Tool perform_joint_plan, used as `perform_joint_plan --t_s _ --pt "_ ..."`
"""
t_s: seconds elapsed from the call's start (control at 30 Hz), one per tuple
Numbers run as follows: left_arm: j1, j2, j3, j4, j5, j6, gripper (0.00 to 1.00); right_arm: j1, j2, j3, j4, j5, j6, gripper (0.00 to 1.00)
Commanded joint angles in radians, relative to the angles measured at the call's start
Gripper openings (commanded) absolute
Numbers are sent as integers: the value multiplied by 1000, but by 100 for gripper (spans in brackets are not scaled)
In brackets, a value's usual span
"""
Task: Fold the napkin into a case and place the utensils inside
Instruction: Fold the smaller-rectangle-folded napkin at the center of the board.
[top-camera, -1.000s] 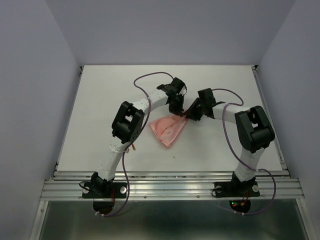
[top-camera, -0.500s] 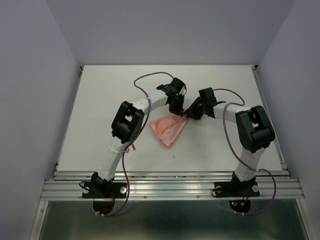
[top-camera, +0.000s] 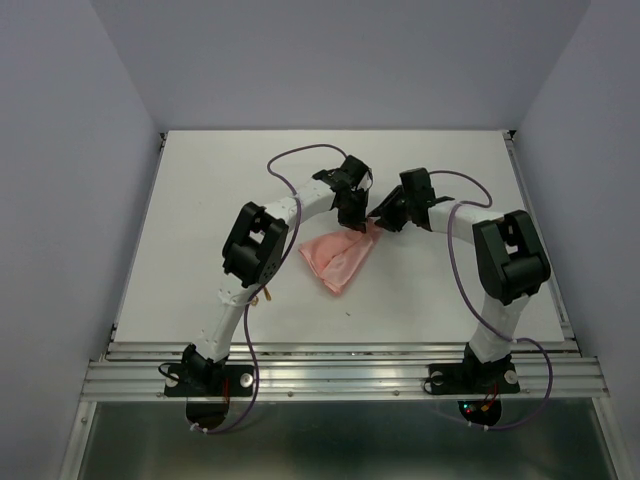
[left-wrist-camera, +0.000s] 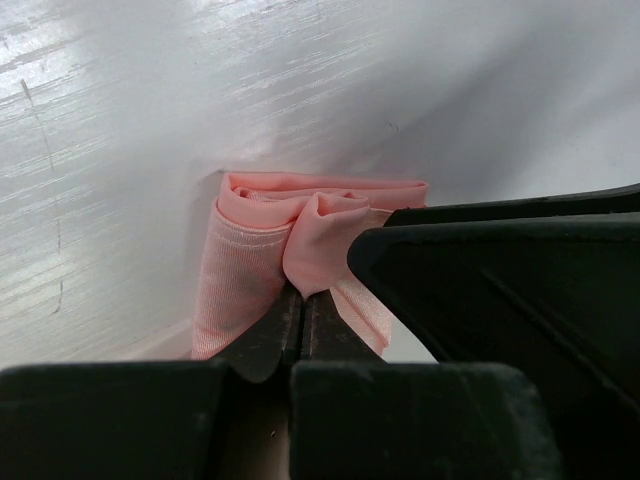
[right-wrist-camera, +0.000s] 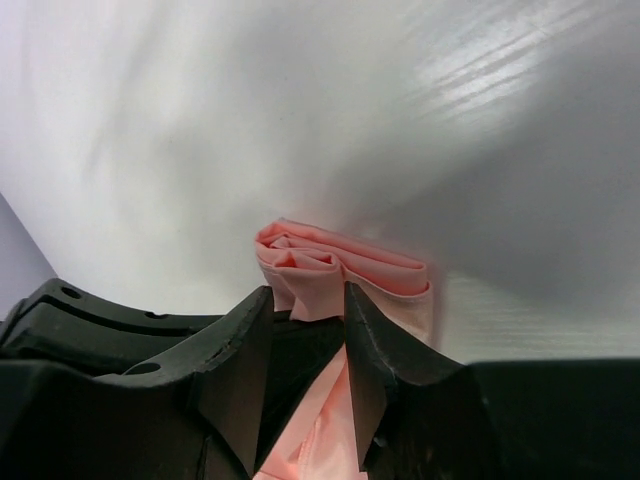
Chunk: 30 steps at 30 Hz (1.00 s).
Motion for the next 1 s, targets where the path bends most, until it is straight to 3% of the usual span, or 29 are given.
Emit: perform_joint_plan --t_s 0.0,0.47,0.8,0.83,0.87,0.93,0.97 --pt "-1 12 -48 -45 -38 29 0 -8 24 50 49 -26 4 41" --pt "-1 20 -39 -45 -31 32 0 -8 90 36 63 -93 -27 42" --pt "-1 9 -39 -42 -38 43 0 -8 110 10 58 -53 -27 2" --pt "-1 5 -43 -41 -38 46 2 -8 112 8 58 -52 -30 1" --pt "-3 -4 -50 -39 -38 49 20 -8 116 8 58 -49 -33 1" --pt "-1 -43 -79 -33 -41 60 36 -8 130 2 61 -47 -44 1" --pt "-1 -76 -91 -32 -45 70 52 -8 135 -3 64 -49 -49 1"
